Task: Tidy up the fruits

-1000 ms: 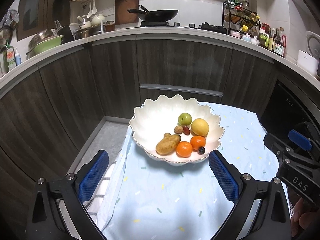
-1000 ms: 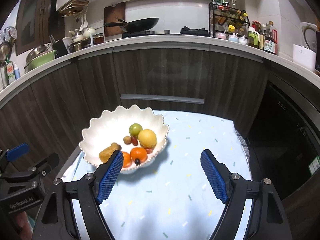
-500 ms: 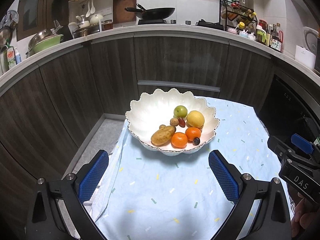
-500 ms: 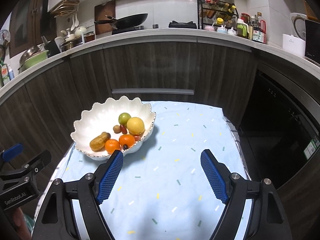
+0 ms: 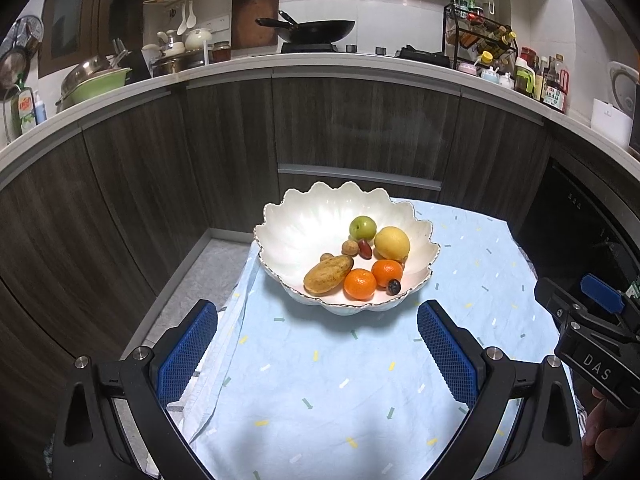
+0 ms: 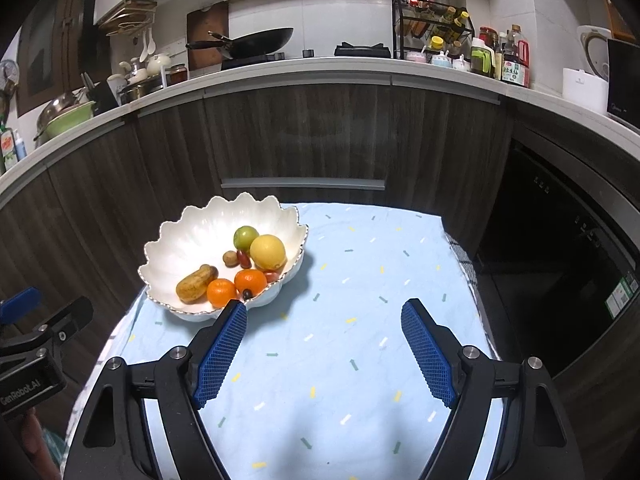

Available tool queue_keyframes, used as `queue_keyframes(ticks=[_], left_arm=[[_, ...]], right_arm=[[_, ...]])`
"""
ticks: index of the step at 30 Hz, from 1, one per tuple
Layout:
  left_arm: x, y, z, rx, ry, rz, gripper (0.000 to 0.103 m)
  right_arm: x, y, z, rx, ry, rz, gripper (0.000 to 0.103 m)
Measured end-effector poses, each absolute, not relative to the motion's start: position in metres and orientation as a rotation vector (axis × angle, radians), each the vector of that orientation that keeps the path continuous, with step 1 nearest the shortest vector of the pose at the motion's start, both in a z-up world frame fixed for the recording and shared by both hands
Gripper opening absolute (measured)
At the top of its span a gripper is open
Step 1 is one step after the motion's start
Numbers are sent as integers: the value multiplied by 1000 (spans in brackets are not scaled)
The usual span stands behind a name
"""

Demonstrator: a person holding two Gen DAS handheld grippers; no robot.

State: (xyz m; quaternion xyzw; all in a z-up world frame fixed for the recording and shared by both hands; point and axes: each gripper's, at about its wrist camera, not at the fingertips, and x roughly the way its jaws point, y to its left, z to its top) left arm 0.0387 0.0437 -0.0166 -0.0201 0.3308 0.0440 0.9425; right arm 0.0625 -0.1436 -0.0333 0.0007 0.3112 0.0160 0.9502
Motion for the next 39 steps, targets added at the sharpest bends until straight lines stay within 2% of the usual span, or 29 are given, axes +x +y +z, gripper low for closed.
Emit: queue_keyframes(ticks=[39], left_arm=[[39,45,-21,-30,687,81,102]], right_arm=[[61,-144,-32,6,627,24,80]])
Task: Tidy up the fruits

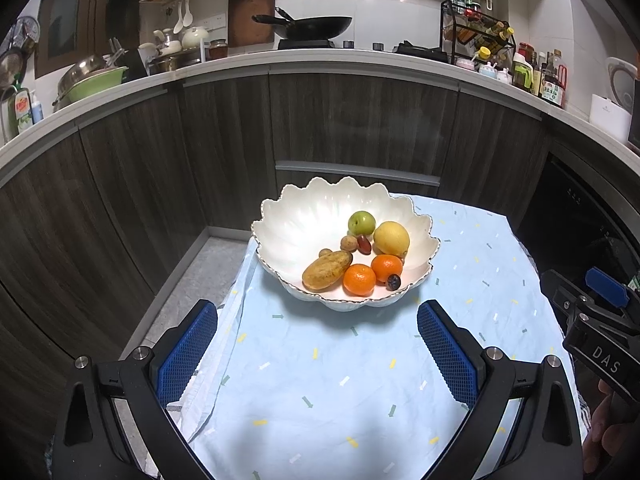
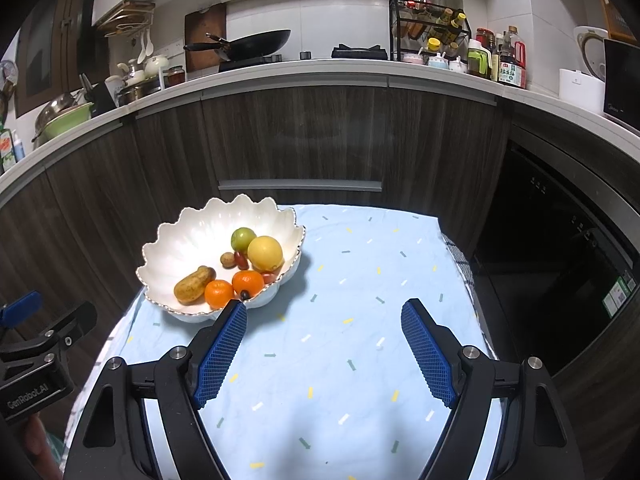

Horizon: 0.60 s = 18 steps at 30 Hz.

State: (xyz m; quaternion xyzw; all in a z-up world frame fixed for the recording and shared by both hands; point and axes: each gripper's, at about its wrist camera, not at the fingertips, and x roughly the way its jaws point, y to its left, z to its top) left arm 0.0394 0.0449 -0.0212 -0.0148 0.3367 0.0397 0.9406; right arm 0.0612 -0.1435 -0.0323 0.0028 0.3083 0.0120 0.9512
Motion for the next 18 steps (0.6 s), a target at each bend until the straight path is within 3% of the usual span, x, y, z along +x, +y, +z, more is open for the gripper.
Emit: queue_keyframes(ticks=[18], left_arm=[[40,41,-22,-11,688,90,102]], right_arm=[[62,-144,-33,10,632,24,80]])
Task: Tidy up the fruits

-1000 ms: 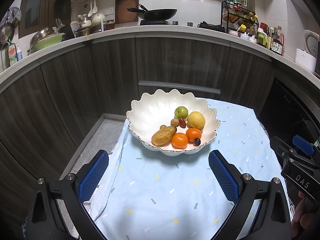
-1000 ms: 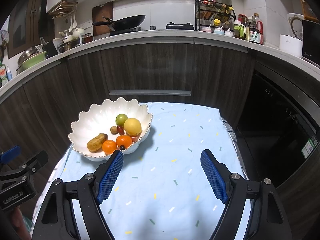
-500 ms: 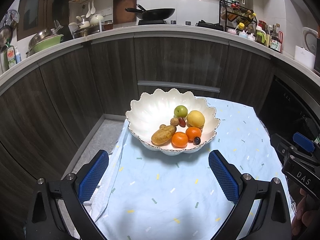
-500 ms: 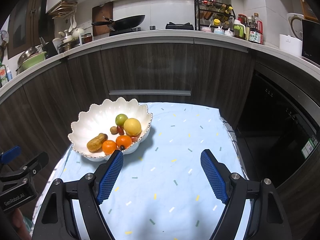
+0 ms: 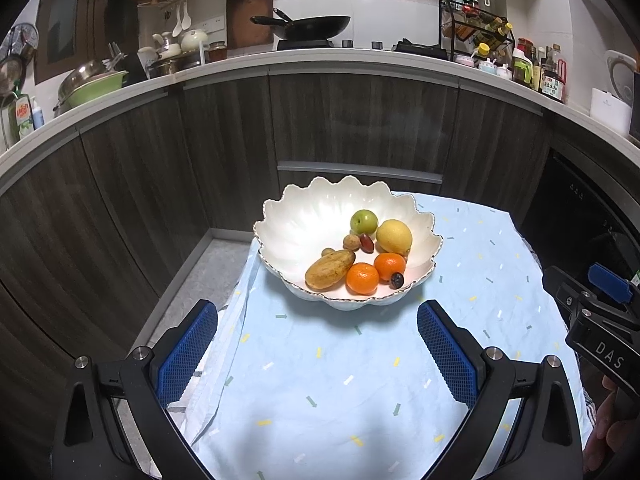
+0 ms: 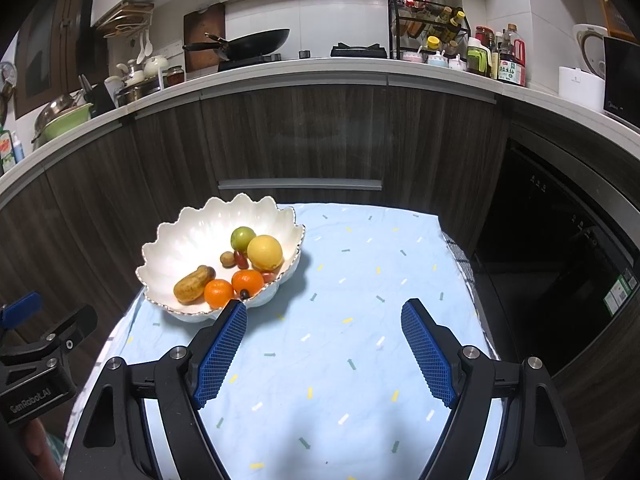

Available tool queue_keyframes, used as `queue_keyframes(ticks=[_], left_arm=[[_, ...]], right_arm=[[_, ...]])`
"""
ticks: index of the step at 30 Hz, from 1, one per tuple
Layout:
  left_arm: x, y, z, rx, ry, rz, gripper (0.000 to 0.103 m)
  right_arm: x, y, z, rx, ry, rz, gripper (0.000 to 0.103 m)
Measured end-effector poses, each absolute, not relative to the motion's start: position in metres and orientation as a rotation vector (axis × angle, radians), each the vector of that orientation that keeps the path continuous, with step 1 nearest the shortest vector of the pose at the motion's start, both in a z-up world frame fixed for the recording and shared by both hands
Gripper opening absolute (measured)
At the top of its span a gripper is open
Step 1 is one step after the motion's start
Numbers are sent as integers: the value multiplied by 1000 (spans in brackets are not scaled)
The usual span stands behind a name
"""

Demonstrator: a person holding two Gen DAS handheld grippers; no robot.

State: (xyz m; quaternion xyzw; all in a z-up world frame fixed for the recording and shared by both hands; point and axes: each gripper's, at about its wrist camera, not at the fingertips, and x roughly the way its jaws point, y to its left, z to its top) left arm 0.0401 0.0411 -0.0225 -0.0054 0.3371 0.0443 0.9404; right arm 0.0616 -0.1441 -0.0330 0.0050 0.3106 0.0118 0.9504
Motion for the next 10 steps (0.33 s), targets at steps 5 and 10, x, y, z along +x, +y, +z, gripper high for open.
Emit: queue_keyframes(ticks=[5,10], left_arm=[[40,40,-24,-13,691,88,102],[40,41,-25,-14,689,91,102]], right_arm=[[62,-145,-33,13,632,24,80],[62,-145,-35,12,636,25,80]])
